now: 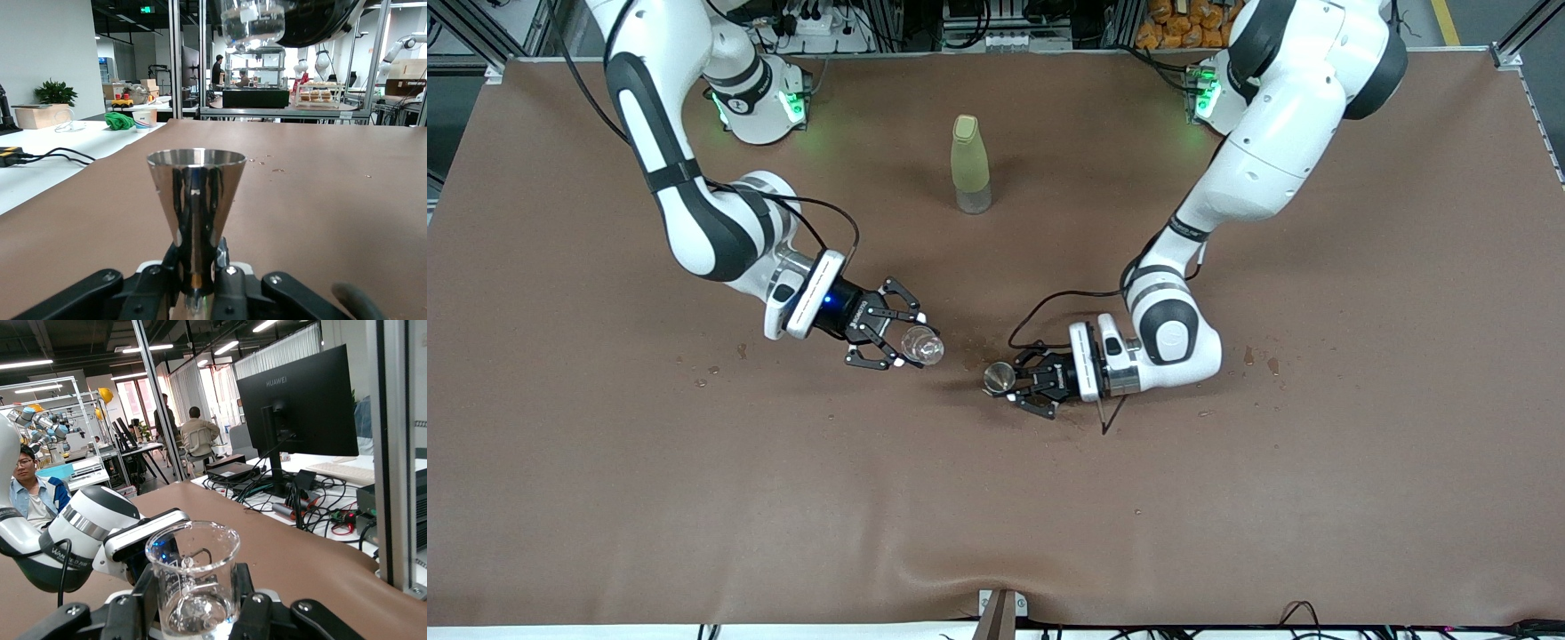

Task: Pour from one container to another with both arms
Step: 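Lift the beaker and jigger, bringing both grippers together mid-table, then tilt the beaker with the right gripper over the jigger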

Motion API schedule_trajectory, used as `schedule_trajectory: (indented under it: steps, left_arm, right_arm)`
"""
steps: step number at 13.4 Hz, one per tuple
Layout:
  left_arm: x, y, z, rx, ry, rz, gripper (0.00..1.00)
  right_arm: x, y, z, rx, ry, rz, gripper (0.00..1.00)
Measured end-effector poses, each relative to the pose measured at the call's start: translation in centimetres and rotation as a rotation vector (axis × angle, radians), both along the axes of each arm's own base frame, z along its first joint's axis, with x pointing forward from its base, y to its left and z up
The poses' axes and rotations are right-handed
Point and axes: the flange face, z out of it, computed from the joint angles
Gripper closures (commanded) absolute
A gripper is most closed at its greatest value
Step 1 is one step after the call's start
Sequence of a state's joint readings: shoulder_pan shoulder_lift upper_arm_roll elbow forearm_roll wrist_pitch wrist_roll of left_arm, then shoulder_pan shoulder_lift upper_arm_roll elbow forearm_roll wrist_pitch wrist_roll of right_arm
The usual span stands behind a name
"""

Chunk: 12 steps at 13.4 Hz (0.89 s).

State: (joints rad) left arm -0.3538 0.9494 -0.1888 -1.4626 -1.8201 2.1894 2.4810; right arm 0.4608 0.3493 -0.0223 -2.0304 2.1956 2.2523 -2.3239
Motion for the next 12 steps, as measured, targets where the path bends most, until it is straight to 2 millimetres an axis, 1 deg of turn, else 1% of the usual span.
schedule_trajectory:
  steps: [3,5,9,12]
  left_arm:
    - [-0.5,-1.8,-0.2,0.002,-0.008,-0.017,1.0]
    - [-0.8,-2.4,-0.5,0.005,-0.008,-0.023,1.0]
    - [-0.7,-2.4,-0.5,0.01,-0.012,-0.016,1.0]
    - [-1.2,-3.2,-0.6,-0.006,-0.018,-0.001,1.0]
  right_arm:
    - [-0.9,3.3,1.0,0.041,0.026,-0.039,0.94]
    - [-1.4,4.7,1.5,0.049,0.053,-0.051,0.94]
    - [-2.4,6.0,1.3,0.072,0.16,-0.068,0.94]
    - [-2.4,6.1,1.1,0.1,0.222,-0.082,0.94]
